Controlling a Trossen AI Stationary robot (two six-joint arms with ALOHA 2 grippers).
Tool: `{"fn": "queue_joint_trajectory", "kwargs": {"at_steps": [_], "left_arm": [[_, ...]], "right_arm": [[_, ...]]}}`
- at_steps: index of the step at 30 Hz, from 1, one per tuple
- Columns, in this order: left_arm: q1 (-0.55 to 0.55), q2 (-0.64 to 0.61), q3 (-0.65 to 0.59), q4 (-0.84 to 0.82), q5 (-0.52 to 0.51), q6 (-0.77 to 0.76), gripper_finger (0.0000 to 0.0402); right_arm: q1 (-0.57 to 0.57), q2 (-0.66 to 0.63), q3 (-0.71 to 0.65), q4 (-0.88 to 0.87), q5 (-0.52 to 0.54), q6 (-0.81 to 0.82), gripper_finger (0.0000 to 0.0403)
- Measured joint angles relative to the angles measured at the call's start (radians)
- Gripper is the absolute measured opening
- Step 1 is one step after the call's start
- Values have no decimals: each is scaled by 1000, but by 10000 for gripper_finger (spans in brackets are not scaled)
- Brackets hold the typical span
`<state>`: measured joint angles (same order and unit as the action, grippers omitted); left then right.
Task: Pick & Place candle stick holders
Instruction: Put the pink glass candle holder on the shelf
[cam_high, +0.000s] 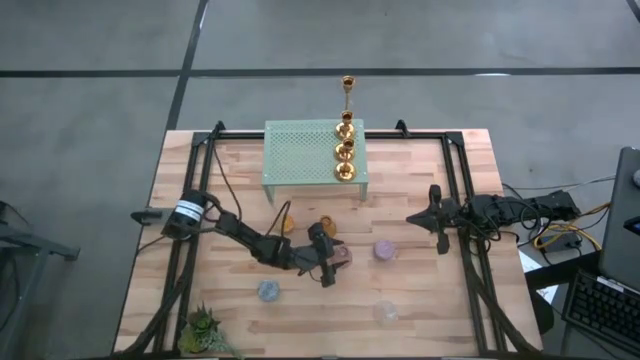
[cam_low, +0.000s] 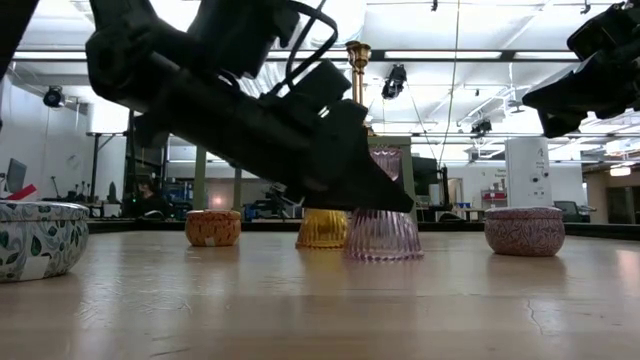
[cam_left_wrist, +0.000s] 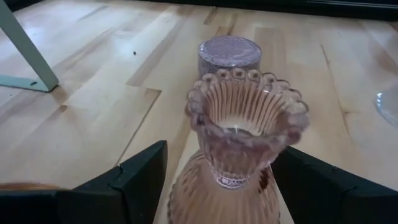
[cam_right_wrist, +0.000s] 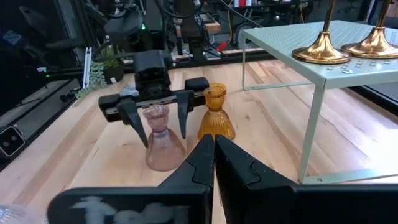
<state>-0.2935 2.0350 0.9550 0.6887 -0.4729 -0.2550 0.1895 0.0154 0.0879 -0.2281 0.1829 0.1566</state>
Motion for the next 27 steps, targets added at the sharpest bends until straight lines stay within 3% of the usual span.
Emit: {"fn": "queue_joint_trajectory", "kwargs": {"at_steps": [12, 27], "left_arm": [[4, -5, -1, 46, 3, 0, 273], [3, -10, -4, 49, 33, -13, 139]], "right_arm": [[0, 0, 0, 0, 0, 0, 8], [0, 0, 0, 0, 0, 0, 8]]}}
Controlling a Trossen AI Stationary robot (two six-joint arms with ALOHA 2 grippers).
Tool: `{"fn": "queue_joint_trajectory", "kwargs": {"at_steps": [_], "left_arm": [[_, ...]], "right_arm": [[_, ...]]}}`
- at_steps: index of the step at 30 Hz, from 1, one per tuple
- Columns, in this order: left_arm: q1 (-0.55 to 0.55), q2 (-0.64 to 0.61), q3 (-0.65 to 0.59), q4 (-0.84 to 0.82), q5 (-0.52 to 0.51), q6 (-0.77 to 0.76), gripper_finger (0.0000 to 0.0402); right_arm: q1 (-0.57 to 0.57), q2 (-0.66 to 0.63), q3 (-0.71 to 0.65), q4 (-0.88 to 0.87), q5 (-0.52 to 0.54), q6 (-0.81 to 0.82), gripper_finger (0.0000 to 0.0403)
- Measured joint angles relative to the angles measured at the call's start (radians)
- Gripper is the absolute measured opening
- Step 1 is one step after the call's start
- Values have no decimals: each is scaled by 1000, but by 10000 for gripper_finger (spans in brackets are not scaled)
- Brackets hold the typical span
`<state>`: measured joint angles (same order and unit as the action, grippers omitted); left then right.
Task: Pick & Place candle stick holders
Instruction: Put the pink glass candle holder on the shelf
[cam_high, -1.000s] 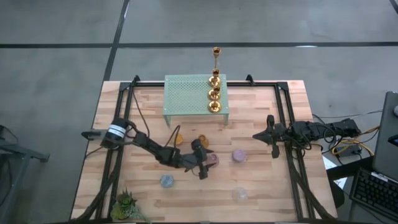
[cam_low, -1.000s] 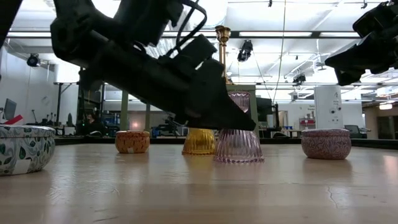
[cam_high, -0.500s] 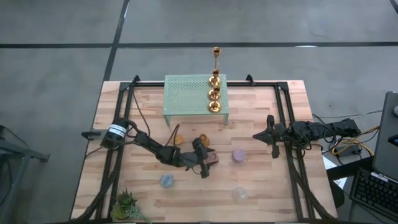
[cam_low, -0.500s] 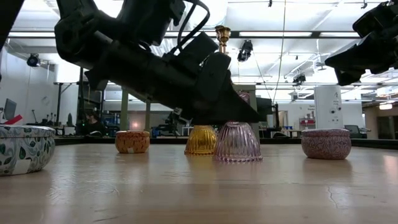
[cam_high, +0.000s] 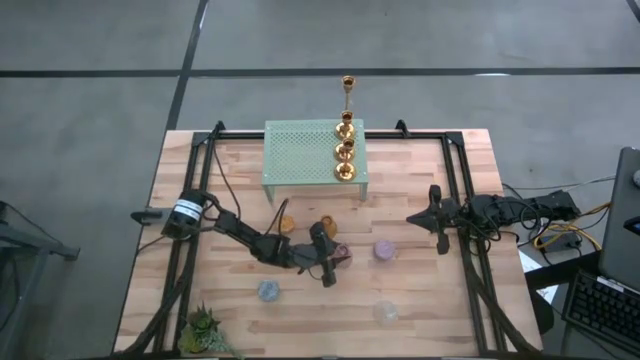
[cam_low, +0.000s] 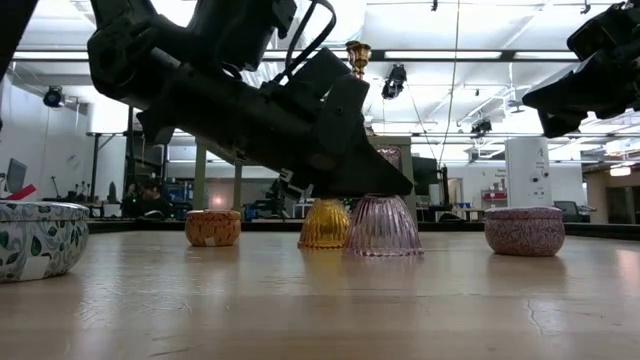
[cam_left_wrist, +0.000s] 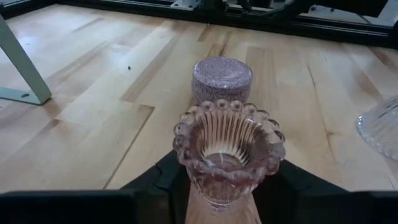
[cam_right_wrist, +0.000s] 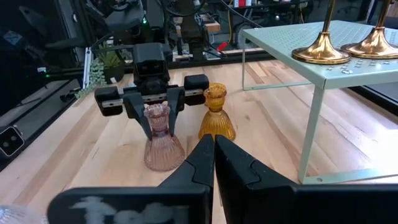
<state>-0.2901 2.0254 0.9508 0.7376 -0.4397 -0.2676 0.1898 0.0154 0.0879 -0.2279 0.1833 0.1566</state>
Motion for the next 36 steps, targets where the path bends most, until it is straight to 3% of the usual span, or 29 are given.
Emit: {"fn": "queue_joint_trajectory", "kwargs": {"at_steps": [24, 36], "left_arm": [[-1, -92, -6, -32, 7, 5, 137], [-2, -248, -8, -195, 4, -20, 137]], "right_arm": [[0, 0, 0, 0, 0, 0, 8], [0, 0, 0, 0, 0, 0, 8]]}}
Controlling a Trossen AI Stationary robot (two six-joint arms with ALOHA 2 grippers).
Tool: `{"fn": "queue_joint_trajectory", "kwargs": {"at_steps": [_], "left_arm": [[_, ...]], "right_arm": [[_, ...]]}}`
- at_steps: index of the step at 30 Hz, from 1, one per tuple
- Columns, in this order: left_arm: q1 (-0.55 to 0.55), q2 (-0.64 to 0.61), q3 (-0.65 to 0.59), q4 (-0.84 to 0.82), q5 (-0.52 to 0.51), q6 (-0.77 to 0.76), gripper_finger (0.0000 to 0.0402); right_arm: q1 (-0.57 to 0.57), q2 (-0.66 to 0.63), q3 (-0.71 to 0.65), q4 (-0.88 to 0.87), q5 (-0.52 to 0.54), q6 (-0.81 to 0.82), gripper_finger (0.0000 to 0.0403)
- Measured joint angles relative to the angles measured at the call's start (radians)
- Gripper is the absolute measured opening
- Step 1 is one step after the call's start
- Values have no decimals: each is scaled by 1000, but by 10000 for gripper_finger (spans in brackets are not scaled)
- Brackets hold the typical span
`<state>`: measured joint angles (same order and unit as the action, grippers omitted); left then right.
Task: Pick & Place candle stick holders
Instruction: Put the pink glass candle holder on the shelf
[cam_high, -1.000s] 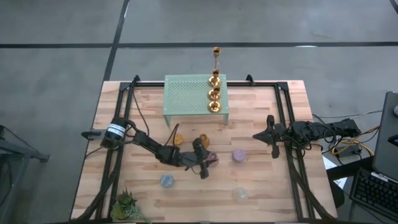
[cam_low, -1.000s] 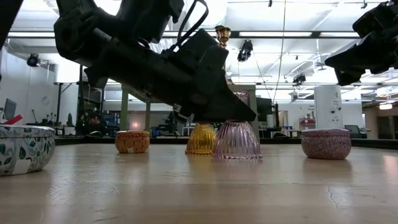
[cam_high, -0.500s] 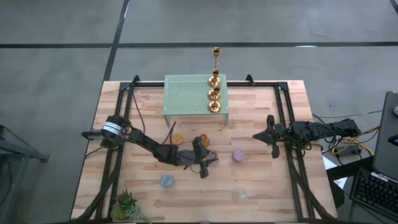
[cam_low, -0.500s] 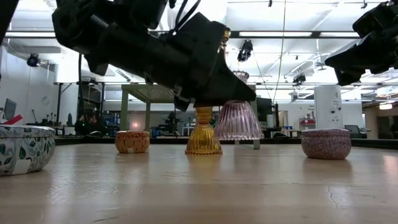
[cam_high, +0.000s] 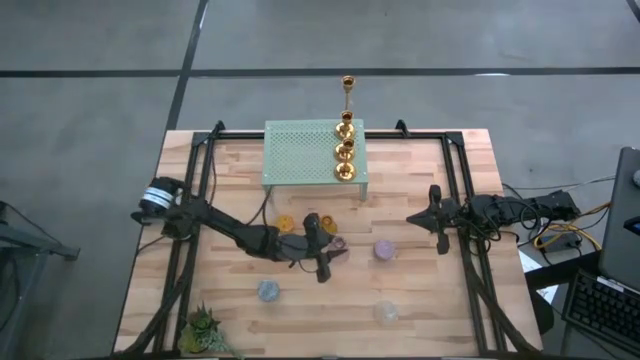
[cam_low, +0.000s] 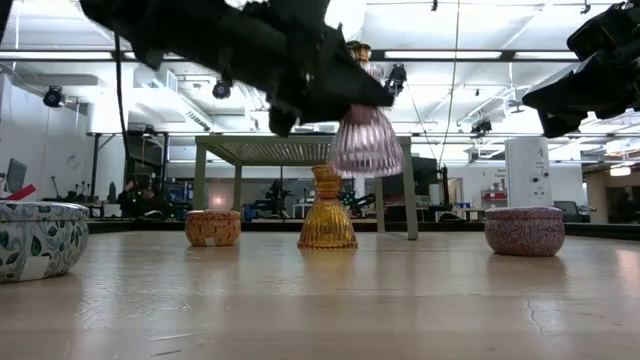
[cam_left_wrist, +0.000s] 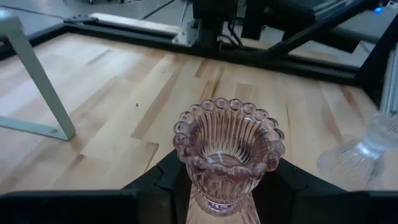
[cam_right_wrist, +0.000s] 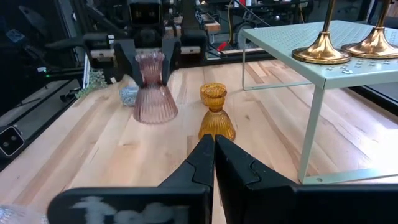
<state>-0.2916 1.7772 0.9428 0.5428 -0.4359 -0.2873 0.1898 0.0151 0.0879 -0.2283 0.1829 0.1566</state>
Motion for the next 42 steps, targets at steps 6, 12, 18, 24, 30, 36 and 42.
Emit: {"fn": "queue_joint_trajectory", "kwargs": {"at_steps": [6, 12, 18, 24, 30, 36, 42], "left_arm": [[0, -94, -1, -75, 0, 2, 138], [0, -187, -1, -136, -5, 17, 138], [2, -278, -3, -233, -40, 29, 138], [3, -382, -16, -319, -66, 30, 138], [7, -481, -16, -408, -99, 25, 138], [25, -578, -16, -467, -126, 28, 138], [69, -627, -16, -526, -206, 40, 138]], "right_arm": [[0, 0, 0, 1, 0, 0, 8], [0, 0, 0, 0, 0, 0, 8], [0, 0, 0, 0, 0, 0, 8], [0, 0, 0, 0, 0, 0, 8], [0, 0, 0, 0, 0, 0, 8], [0, 0, 0, 0, 0, 0, 8], [0, 0, 0, 0, 0, 0, 8]]}}
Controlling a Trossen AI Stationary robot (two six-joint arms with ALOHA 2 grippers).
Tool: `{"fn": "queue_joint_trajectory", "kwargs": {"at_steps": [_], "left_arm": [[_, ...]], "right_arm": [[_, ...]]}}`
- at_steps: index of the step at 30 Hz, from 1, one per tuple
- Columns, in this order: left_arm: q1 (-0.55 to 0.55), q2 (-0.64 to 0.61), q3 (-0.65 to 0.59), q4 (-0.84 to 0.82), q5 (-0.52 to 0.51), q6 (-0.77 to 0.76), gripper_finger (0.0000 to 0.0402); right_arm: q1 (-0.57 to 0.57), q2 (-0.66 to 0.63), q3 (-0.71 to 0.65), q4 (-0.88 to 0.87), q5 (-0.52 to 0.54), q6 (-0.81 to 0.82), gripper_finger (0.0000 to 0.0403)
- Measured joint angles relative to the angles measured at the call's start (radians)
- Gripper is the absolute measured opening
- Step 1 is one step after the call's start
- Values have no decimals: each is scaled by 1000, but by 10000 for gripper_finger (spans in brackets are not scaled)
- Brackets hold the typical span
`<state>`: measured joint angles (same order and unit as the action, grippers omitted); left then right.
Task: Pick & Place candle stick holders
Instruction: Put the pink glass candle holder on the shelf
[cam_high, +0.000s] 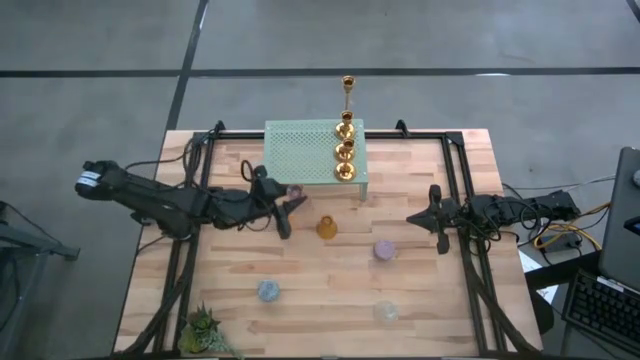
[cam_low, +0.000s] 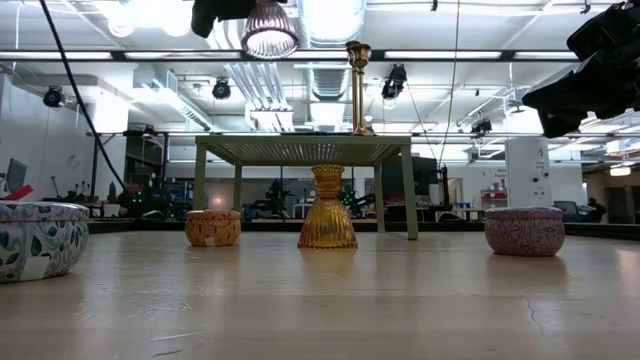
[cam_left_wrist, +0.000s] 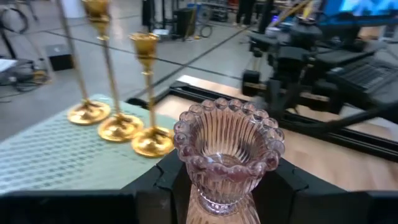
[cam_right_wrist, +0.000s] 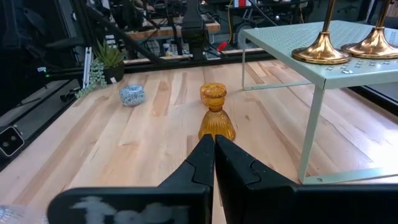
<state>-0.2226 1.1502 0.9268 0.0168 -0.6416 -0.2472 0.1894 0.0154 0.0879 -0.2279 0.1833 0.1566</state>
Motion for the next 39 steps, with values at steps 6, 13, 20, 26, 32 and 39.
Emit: {"fn": "queue_joint_trajectory", "kwargs": {"at_steps": [6, 13, 20, 26, 32, 39], "left_arm": [[63, -12, 0, -15, 0, 27, 138], [154, -12, 0, -13, 1, 42, 138], [269, -12, 0, -10, 2, 46, 138], [377, 9, 0, 52, 45, 90, 138], [475, 81, 29, 83, 137, 80, 138], [592, 190, 108, 82, 218, 108, 138]], "right_arm": [[0, 0, 0, 0, 0, 0, 8], [0, 0, 0, 0, 0, 0, 8], [0, 0, 0, 0, 0, 0, 8], [0, 0, 0, 0, 0, 0, 8], [0, 0, 0, 0, 0, 0, 8], [0, 0, 0, 0, 0, 0, 8]]}}
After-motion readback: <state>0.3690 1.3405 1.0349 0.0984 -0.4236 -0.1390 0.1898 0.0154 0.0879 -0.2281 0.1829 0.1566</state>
